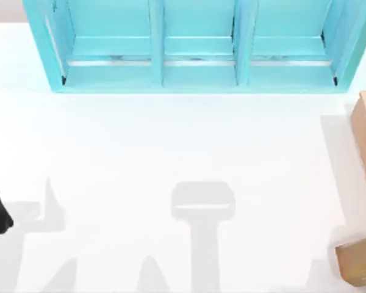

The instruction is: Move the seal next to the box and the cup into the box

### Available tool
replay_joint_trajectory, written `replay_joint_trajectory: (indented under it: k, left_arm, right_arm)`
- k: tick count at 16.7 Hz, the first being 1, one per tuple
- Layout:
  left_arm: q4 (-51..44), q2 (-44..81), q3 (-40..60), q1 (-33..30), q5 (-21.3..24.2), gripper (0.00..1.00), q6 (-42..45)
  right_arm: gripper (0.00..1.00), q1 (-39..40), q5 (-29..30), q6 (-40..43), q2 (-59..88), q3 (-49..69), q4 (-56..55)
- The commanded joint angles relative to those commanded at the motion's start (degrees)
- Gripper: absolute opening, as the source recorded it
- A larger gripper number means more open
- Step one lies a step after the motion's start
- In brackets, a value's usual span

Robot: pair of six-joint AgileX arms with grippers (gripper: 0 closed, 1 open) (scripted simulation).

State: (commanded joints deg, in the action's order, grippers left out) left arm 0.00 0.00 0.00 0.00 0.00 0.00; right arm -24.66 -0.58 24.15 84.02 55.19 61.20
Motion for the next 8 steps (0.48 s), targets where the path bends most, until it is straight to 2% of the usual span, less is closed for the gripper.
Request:
replay_joint_trajectory:
  k: [8]
  left_arm:
    - [0.0,0.0,0.0,0.0,0.0,1.00,0.0]
  right_arm:
    - [0.00,0.1,0.0,-0.1,1.8,-5.6,-7.3]
